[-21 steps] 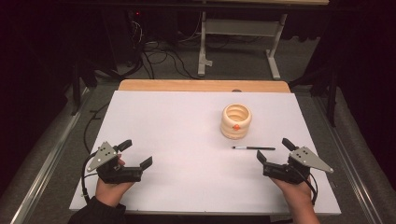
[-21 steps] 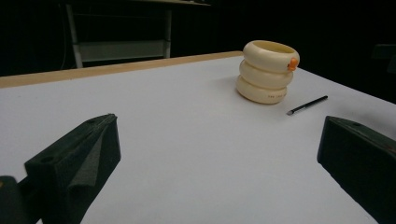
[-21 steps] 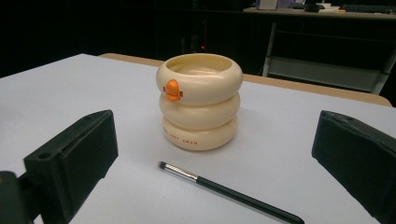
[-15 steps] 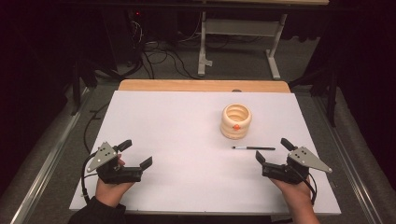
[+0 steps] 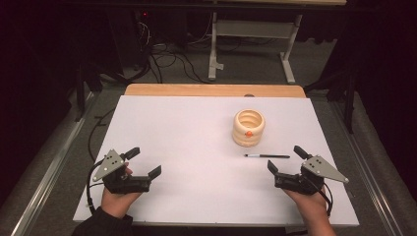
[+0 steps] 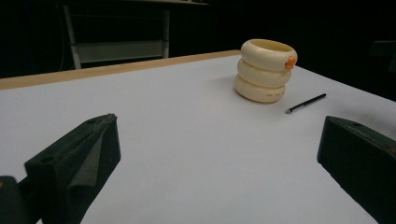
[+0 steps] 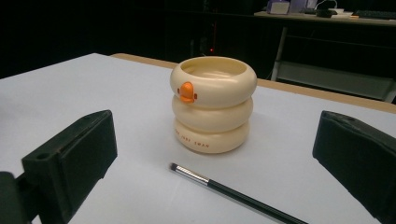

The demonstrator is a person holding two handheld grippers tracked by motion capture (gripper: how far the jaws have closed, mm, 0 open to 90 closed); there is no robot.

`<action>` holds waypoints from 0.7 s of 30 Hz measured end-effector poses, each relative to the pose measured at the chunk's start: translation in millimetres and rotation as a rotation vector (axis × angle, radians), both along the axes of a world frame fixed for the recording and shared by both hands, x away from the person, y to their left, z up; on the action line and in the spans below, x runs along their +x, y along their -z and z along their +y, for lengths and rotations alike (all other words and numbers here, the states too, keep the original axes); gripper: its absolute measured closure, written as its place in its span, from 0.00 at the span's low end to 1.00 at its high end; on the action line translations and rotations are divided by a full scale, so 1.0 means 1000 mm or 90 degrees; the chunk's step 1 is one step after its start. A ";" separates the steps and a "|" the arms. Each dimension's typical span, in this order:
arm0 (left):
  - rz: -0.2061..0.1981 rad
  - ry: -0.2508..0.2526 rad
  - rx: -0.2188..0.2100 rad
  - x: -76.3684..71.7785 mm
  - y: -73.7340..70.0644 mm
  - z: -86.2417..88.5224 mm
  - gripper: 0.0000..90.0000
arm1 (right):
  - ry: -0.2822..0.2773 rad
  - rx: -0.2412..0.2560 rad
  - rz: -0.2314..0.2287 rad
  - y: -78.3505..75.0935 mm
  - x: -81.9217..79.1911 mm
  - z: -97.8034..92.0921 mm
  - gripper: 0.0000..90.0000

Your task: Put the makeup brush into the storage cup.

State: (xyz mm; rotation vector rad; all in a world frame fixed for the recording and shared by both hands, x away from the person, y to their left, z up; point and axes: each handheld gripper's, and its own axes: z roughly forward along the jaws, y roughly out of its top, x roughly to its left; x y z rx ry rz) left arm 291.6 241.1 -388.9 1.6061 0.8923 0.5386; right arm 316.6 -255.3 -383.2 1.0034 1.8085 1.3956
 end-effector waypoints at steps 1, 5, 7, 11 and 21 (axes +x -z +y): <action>0.000 0.000 0.000 0.000 0.000 0.000 0.00 | 0.002 -0.001 0.000 0.000 0.000 0.000 0.01; 0.000 0.002 0.003 0.000 0.000 -0.001 0.00 | 0.002 -0.001 -0.002 0.000 0.000 0.000 0.01; 0.001 0.003 0.004 0.000 0.000 -0.002 0.00 | 0.000 0.001 0.000 0.000 -0.001 0.000 0.01; 0.001 0.003 0.005 0.000 0.001 -0.002 0.00 | -0.004 -0.003 -0.002 0.000 -0.001 0.001 0.01; 0.004 0.008 0.007 0.001 0.001 -0.003 0.00 | -0.005 -0.010 0.009 0.001 0.000 0.002 0.01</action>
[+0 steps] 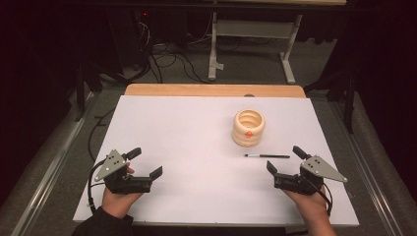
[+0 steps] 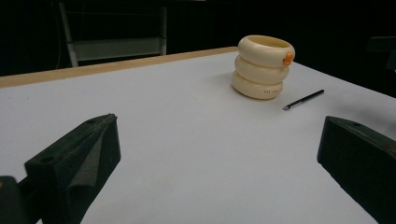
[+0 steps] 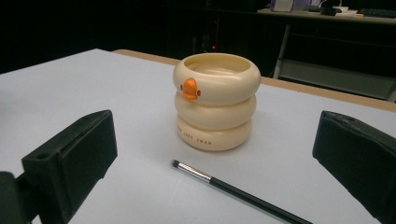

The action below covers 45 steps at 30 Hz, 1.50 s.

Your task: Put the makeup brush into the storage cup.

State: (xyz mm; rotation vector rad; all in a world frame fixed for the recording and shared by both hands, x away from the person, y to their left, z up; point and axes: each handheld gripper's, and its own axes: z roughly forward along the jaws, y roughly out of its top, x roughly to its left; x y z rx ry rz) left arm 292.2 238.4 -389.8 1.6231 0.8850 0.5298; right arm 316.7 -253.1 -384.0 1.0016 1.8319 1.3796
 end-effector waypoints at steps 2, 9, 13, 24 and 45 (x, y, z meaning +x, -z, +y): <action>0.000 0.000 0.000 0.000 0.001 -0.001 0.00 | 0.002 -0.013 0.001 0.000 0.001 0.001 0.01; 0.001 0.003 0.005 0.001 0.002 -0.001 0.00 | 0.010 -0.039 0.019 0.002 0.002 0.003 0.01; -0.004 0.005 0.007 0.001 0.003 -0.002 0.01 | 0.006 -0.053 0.030 0.004 0.004 0.006 0.01; -0.013 0.003 0.011 0.000 0.004 -0.001 0.01 | 0.011 -0.100 0.067 0.007 0.006 0.009 0.01; -0.014 -0.004 0.002 0.001 0.006 -0.001 0.00 | 0.014 -0.173 0.171 0.018 0.015 0.014 0.02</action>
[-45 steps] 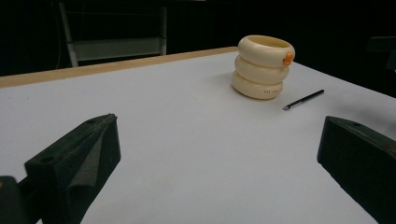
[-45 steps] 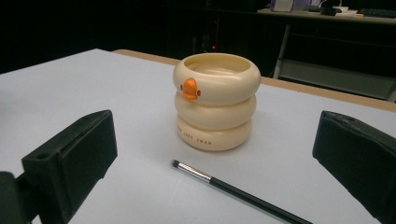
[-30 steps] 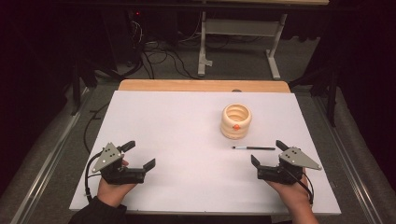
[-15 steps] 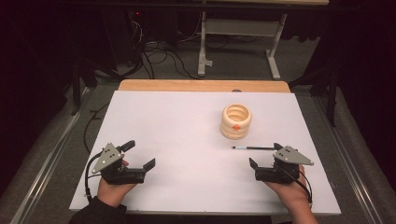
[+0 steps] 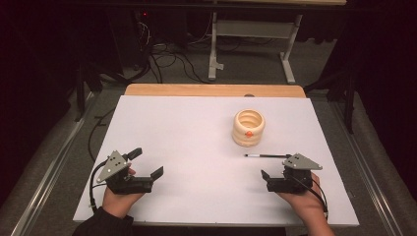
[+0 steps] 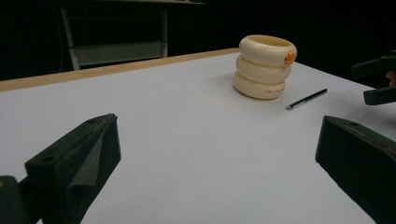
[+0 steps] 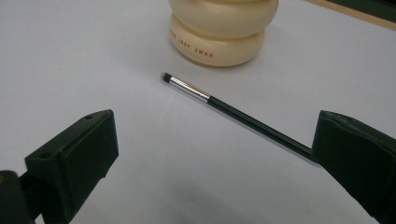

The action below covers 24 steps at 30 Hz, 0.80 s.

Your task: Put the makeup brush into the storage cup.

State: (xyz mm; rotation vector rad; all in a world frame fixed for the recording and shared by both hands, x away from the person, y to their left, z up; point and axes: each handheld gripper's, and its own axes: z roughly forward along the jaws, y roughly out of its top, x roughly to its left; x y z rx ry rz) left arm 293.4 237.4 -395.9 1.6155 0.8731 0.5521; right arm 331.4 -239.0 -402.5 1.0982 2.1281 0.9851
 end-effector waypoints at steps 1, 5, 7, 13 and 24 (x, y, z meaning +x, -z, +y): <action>0.000 0.000 0.000 0.000 0.000 0.000 0.00 | -0.005 -0.004 0.001 0.000 0.001 0.000 0.02; 0.000 0.000 -0.001 0.000 0.000 0.000 0.00 | -0.002 -0.010 0.014 0.002 0.002 0.000 0.02; 0.000 0.001 -0.001 0.000 0.000 0.000 0.00 | -0.005 -0.020 0.031 0.004 0.003 0.001 0.02; 0.002 0.002 -0.001 0.000 0.000 0.000 0.00 | 0.000 -0.032 0.056 0.008 0.005 0.001 0.02; 0.003 0.003 0.002 0.000 0.000 0.000 0.00 | -0.005 -0.049 0.085 0.013 0.008 0.001 0.02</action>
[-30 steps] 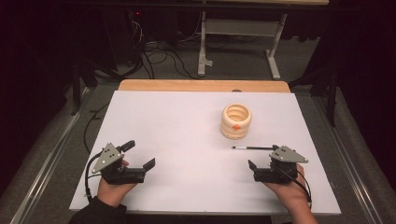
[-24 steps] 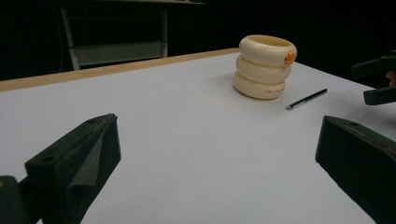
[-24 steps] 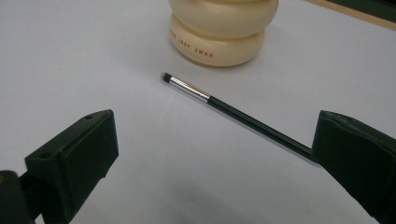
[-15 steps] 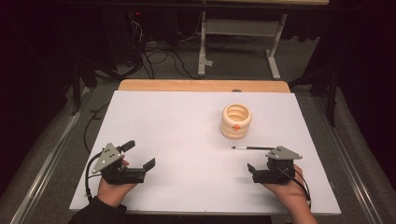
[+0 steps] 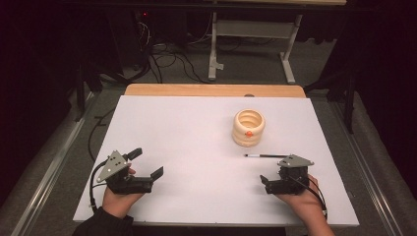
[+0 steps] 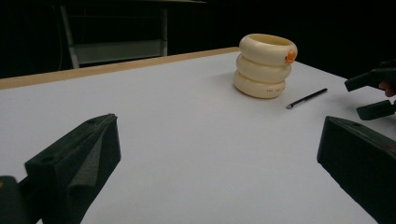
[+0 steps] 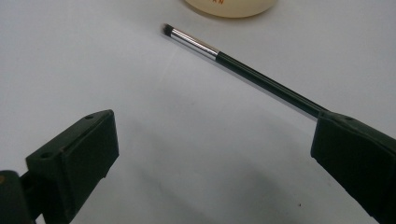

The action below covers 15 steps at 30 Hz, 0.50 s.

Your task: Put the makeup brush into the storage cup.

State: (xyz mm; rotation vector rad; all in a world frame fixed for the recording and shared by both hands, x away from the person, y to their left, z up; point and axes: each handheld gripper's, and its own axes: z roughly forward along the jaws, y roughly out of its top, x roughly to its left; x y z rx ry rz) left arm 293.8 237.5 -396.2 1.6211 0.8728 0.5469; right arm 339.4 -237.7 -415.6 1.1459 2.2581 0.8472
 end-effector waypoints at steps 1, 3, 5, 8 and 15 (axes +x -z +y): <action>0.000 0.000 0.000 0.000 0.000 0.000 0.00 | 0.001 0.001 0.002 0.000 0.000 0.000 0.02; -0.001 0.004 0.007 0.000 0.000 0.000 0.00 | 0.003 0.001 0.003 0.000 0.000 0.000 0.02; 0.006 0.006 0.007 0.001 0.001 -0.001 0.00 | 0.003 0.001 0.004 0.000 0.000 0.000 0.02; 0.006 0.006 0.008 0.001 0.001 -0.001 0.00 | 0.002 0.001 0.006 0.000 0.000 0.000 0.03; -0.001 0.008 0.011 -0.002 0.001 -0.003 0.00 | 0.007 0.008 0.008 0.000 0.000 0.000 0.03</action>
